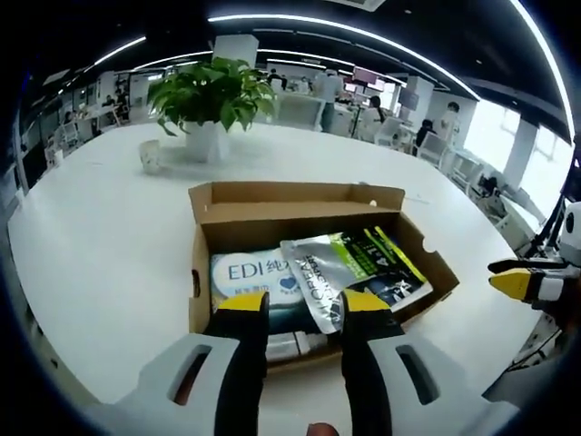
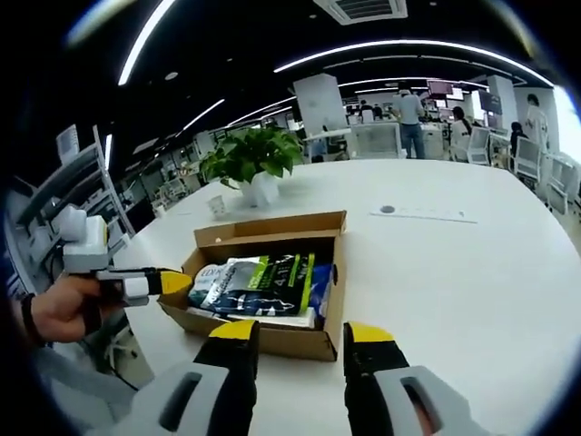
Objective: Operate the shoe box by opening the lid, removing the specified soft item, and placing it in the target area until the item is outside and the box remains undamaged.
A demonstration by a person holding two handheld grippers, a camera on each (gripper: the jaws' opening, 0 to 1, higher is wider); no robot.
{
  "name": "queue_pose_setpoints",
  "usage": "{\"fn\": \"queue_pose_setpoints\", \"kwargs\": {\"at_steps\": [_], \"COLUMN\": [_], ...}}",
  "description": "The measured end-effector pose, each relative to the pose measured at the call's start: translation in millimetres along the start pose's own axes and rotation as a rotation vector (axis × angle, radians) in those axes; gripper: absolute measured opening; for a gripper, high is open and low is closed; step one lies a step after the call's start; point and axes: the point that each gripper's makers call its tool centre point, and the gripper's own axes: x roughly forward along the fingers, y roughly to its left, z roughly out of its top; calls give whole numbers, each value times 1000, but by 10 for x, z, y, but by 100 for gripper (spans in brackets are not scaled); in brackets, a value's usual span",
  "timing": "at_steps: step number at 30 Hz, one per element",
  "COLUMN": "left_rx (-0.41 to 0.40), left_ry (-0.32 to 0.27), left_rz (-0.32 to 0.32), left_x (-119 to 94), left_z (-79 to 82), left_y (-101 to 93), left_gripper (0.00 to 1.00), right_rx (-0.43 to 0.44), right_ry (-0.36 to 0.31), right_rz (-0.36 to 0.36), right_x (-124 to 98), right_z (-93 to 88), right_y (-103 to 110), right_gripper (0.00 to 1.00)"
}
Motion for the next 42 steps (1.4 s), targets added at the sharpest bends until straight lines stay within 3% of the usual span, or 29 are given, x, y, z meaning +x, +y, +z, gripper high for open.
{"fn": "queue_pose_setpoints", "kwargs": {"at_steps": [8, 16, 28, 37, 42], "left_rx": [-1, -21, -23, -45, -39], "left_ry": [6, -4, 49, 56, 56], "left_rz": [-4, -2, -24, -34, -34], "left_x": [-2, -14, 35, 15, 20], "left_z": [-6, 25, -74, -68, -63], "left_y": [-2, 38, -24, -49, -45], "left_gripper": [31, 31, 31, 31, 31], "right_rx": [11, -34, 2, 42, 12], "right_ry": [-6, 15, 87, 132, 173], "right_rz": [24, 57, 103, 130, 127], "right_x": [53, 127, 450, 689, 788], "right_z": [114, 204, 215, 194, 124], "right_y": [117, 201, 209, 259, 274], "right_gripper": [34, 34, 34, 34, 35]}}
